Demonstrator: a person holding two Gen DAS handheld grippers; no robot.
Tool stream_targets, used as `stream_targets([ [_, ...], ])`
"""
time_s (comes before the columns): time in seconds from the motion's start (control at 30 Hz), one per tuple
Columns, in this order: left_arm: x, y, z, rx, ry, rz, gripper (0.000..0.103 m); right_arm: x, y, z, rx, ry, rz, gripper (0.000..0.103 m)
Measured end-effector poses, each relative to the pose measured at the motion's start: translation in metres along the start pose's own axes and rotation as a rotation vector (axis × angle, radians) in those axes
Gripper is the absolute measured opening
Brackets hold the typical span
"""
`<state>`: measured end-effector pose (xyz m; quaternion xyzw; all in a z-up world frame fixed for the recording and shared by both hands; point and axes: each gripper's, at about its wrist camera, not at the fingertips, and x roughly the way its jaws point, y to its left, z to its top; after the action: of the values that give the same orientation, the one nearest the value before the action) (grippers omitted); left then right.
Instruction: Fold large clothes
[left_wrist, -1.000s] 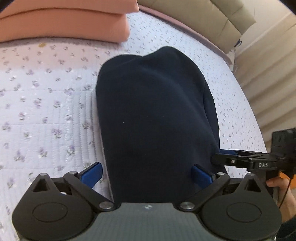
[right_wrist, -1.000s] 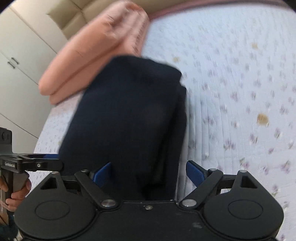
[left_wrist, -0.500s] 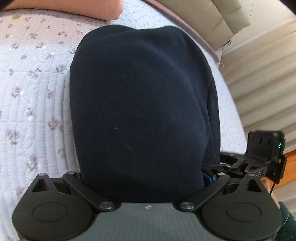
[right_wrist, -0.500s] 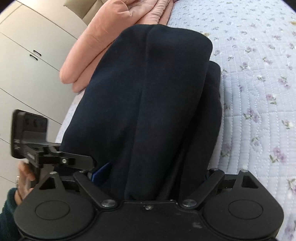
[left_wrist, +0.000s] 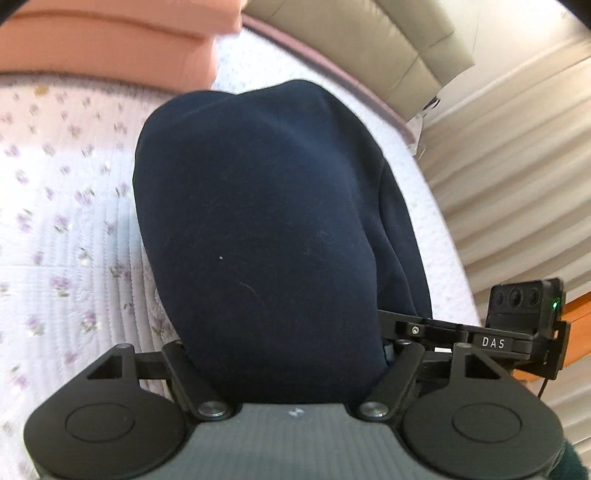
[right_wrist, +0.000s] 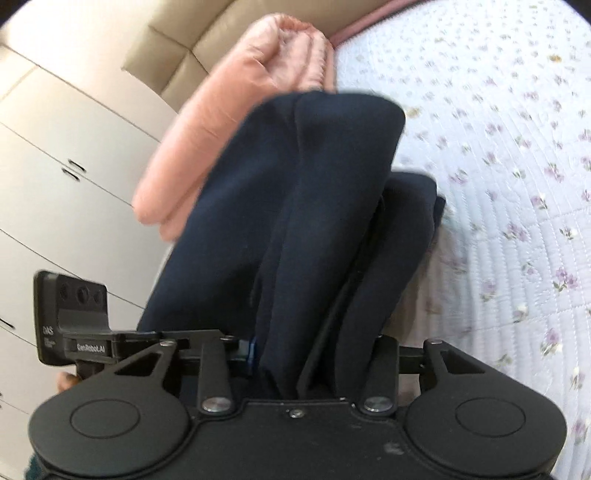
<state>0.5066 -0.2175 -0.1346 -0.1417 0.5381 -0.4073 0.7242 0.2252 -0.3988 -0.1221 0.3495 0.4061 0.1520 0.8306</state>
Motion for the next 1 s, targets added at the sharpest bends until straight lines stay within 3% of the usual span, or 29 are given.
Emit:
stream_targets([
  [0.13,-0.067,-0.028,-0.006,0.027,-0.056,-0.011,0.075,-0.038,0.059,-0.004,-0.061,-0.044,0.048,0.052],
  [0.3,-0.158,-0.070,-0.036,0.101,-0.122,0.036,0.079,-0.072,0.131,-0.032,-0.134,-0.085,0.118,0.052],
  [0.5,-0.216,-0.060,-0.092,0.103,-0.128,0.085,0.084,-0.064,0.186,-0.095,-0.185,-0.079,0.164,0.052],
  [0.7,-0.194,-0.017,-0.129,0.078,-0.053,0.124,0.084,-0.029,0.164,-0.145,-0.159,-0.014,0.128,0.052],
  [0.87,-0.135,0.042,-0.136,0.053,-0.010,0.091,0.084,0.019,0.109,-0.160,-0.117,0.032,0.066,0.053],
  [0.97,-0.092,0.100,-0.146,-0.027,0.031,0.132,0.093,0.050,0.069,-0.163,-0.107,0.044,-0.028,0.056],
  [1.0,-0.089,0.112,-0.155,-0.031,0.010,0.097,0.100,0.058,0.058,-0.164,-0.120,0.062,-0.066,0.064],
])
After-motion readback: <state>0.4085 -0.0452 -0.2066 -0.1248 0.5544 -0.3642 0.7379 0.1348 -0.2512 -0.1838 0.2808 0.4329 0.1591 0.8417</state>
